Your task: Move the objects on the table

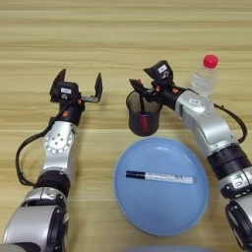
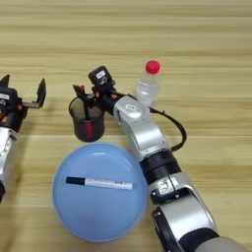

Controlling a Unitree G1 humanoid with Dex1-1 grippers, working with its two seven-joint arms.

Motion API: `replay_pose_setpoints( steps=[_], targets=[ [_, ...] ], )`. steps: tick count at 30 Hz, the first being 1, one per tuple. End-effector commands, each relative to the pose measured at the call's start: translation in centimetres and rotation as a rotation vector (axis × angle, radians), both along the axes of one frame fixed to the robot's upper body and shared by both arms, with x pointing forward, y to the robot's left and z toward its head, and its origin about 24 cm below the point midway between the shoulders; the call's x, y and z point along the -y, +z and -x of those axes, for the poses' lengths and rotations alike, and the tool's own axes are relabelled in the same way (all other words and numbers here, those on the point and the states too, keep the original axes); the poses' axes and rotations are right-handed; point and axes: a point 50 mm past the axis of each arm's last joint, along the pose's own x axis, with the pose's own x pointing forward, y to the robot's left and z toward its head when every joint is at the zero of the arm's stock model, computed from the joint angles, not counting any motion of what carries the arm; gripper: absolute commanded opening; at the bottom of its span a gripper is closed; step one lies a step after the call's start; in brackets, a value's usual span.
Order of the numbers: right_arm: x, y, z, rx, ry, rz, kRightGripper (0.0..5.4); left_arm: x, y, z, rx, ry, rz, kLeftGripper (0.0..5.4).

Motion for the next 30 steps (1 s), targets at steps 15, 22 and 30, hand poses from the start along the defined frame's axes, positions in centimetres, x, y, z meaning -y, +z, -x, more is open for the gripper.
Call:
replay_pose_setpoints(
  steps=[15,22,30],
  targets=[
    [-0.5,-0.9,0.2,-0.121,0.076,-0.034,0.60,0.3,0.3,-0.2,0.014,-0.011,-0.004,5.40],
    [-0.5,-0.4,0.1,-0.094,0.074,-0.037,0.35,0.3,0.4,-0.3,0.014,-0.010,-0.004,5.40],
    [-0.4,1.4,0.5,-0.027,0.087,-0.081,0.35,0.3,0.4,-0.3,0.014,-0.009,-0.005,5.40]
  ],
)
